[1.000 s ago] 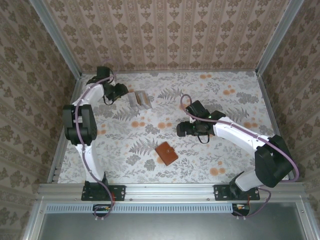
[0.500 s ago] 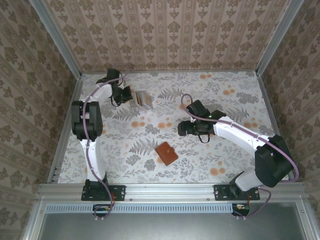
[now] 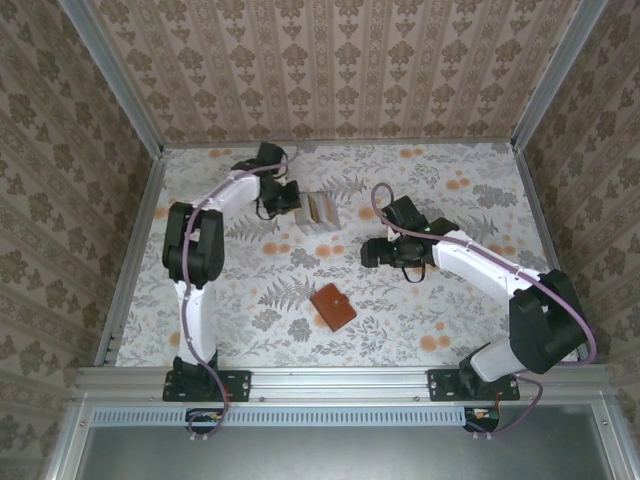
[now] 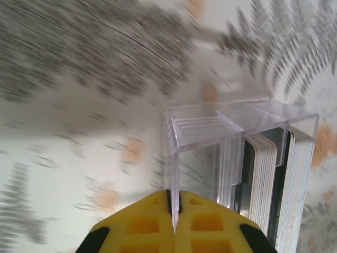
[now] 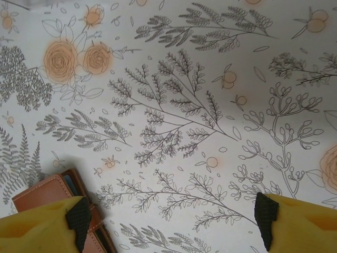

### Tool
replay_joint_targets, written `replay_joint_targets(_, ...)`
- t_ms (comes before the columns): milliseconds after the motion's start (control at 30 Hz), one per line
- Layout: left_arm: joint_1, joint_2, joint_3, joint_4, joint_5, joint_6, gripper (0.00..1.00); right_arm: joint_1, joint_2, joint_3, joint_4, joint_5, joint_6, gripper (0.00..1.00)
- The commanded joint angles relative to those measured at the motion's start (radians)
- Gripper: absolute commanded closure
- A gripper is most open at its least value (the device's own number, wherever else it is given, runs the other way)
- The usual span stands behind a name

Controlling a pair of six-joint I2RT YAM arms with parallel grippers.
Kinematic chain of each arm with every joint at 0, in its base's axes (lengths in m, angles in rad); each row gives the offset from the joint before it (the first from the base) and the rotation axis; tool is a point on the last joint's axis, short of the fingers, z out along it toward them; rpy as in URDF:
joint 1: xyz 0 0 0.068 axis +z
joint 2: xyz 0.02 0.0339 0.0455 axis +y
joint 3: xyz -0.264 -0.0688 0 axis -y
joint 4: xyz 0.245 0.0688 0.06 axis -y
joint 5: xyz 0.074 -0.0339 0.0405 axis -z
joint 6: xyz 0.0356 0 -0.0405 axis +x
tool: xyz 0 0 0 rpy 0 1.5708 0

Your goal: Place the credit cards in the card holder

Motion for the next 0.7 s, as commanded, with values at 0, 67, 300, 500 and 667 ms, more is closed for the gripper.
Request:
replay_joint_targets(0,-0.053,0.027,0.051,-0.074,0.005,-0.081,1.0,0.01,0.018,-0.03,0.006,-0.072,-0.078,0.17)
replay_joint_targets(67,-0.084,0.058,0.084,-0.081,0.006,-0.102,0.99,0.03,0.022,-0.049,-0.009,-0.081,-0.12,0.17)
replay_joint_targets(300,-0.116,0.07,0.166,-0.088,-0.002,-0.081,0.76,0.136,-0.002,-0.08,-0.058,-0.09,-0.219,0.18)
replay_joint_targets(500,-0.097,-0.038,0.1,-0.064,0.036,-0.077,0.7,0.239,0.019,-0.077,-0.045,-0.06,-0.226,0.18)
replay_joint_targets(667,-0.07,-0.235,-0.068,-0.038,0.066,-0.088,0.63,0.345,0.107,-0.035,-0.03,-0.054,-0.23,0.18)
